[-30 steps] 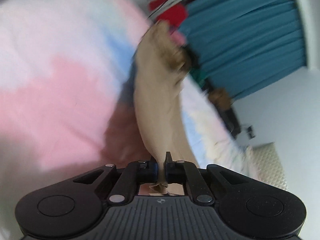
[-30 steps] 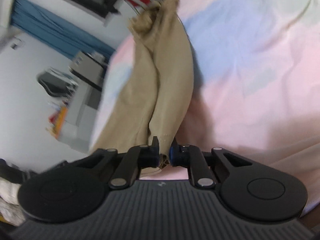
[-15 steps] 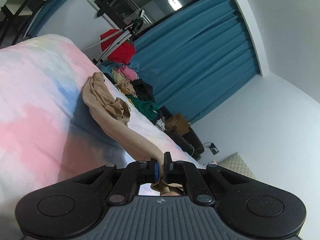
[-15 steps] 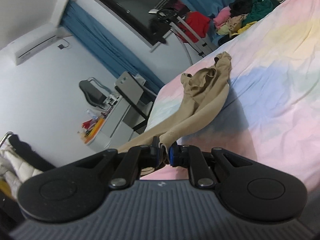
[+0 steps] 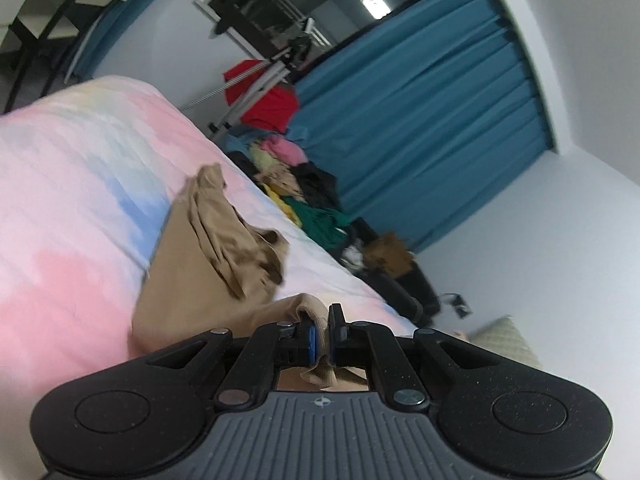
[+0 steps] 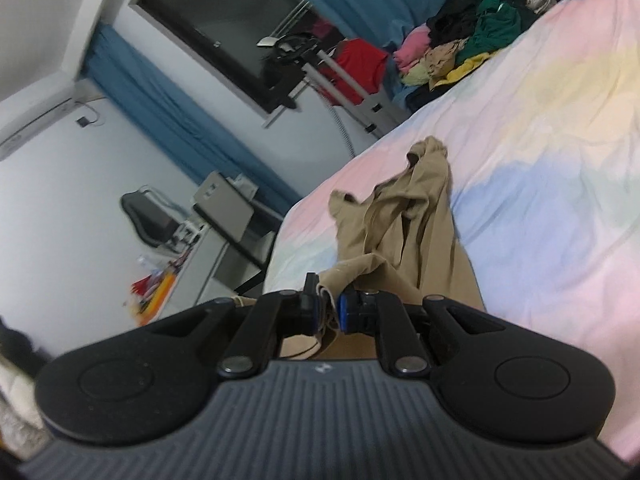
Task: Fold clothes
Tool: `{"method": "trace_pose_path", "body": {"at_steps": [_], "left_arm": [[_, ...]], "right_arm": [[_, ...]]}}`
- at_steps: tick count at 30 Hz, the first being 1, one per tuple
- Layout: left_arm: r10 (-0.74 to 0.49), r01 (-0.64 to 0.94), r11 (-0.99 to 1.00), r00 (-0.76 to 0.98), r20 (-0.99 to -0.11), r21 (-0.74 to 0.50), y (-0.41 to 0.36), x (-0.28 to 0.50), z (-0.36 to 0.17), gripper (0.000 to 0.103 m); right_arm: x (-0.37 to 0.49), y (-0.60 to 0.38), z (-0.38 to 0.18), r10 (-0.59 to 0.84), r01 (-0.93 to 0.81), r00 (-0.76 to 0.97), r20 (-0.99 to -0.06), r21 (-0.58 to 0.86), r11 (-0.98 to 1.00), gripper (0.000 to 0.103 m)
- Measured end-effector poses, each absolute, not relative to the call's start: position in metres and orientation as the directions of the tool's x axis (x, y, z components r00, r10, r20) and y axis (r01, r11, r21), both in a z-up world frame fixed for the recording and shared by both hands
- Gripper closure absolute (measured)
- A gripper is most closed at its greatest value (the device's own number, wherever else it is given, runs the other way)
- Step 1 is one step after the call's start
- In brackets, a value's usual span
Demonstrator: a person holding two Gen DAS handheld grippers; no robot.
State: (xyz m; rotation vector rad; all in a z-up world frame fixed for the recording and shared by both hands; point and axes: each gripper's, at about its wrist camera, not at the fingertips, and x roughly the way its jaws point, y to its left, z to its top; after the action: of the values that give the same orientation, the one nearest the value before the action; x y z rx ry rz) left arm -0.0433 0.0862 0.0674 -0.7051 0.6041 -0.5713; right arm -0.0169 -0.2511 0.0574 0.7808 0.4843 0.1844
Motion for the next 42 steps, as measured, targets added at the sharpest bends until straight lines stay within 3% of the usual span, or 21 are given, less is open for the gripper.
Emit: {"method": "trace_pose_path", "body": {"at_steps": [11, 22, 25, 26, 28, 30, 32, 37, 42], "left_arm": [[-0.55, 0.23, 0.767, 0.717, -0.428, -0.599, 0.053, 0.084, 0.015, 0.096], [-0.437, 0.219, 0.879, 0.725, -0.533, -0.423, 0.025, 0.142, -0.053, 0.093], [-0.433, 0.207, 0.881, 0.714, -0.55, -0.424, 0.027, 0.148, -0.062, 0.086], [-0.426, 0.203, 0.885, 0.714, -0.556, -0.418, 0.027, 0.147, -0.062, 0.083], [-0.414, 0.2, 0.894, 0.712, -0.567, -0.401, 0.025, 0.146, -0.06, 0.06], [-0.399, 0.204, 0.904, 0.716, -0.573, -0.375, 0.021, 0.142, -0.056, 0.047], [-0.379, 0.207, 0.916, 0.726, -0.574, -0.343, 0.017, 0.135, -0.051, 0.042], [-0.336, 0.195, 0.934, 0.761, -0.555, -0.3, 0.016, 0.112, -0.035, 0.03], [-0.322, 0.192, 0.94, 0.771, -0.549, -0.281, 0.027, 0.086, -0.023, 0.029]], "right_arm": [[0.093, -0.254, 0.005, 0.253, 0.115, 0.864, -0.435, 0.659, 0.743, 0.09], [0.16, -0.254, -0.062, 0.227, 0.157, 0.785, -0.576, 0.54, 0.827, 0.089], [0.17, -0.249, -0.071, 0.228, 0.148, 0.769, -0.598, 0.512, 0.846, 0.088], [0.17, -0.248, -0.071, 0.228, 0.139, 0.768, -0.598, 0.503, 0.853, 0.086], [0.167, -0.246, -0.068, 0.252, 0.104, 0.775, -0.58, 0.51, 0.854, 0.07], [0.163, -0.245, -0.063, 0.277, 0.07, 0.783, -0.558, 0.521, 0.851, 0.037], [0.153, -0.244, -0.058, 0.254, 0.071, 0.795, -0.551, 0.501, 0.862, 0.023], [0.129, -0.241, -0.045, 0.199, 0.076, 0.824, -0.531, 0.451, 0.889, 0.022], [0.1, -0.251, -0.034, 0.137, 0.129, 0.847, -0.513, 0.448, 0.885, 0.022]]}}
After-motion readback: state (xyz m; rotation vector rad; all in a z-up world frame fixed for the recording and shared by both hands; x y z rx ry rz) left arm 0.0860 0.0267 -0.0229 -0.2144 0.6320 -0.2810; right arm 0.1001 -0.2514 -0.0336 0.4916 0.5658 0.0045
